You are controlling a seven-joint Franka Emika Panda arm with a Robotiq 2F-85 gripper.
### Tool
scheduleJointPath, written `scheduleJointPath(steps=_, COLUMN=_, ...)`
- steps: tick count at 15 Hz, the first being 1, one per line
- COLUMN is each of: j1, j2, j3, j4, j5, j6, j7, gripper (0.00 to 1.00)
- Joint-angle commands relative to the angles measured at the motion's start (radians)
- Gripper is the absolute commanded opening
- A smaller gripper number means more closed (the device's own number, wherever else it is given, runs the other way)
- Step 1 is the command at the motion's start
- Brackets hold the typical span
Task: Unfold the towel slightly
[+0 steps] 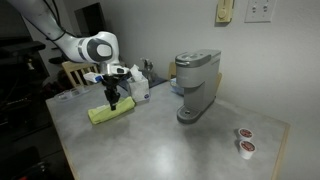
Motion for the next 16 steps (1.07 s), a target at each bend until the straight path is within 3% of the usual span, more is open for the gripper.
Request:
scheduleJointPath(steps=1, j1=-0.074, j2=-0.025, j3=0.033, j4=-0.065, j5=0.094, j6=0.063, j7=-0.131, gripper=0.01)
scheduleJointPath(steps=8, j1=-0.160, j2=-0.023, j3=0.046, j4=-0.106, j5=0.192, j6=0.106, j7=-0.351, gripper=0.01)
scheduleJointPath(steps=16, j1=-0.222, j2=-0.020, j3=0.049, j4=-0.097, j5=0.193, j6=0.073, j7=-0.534, gripper=0.01)
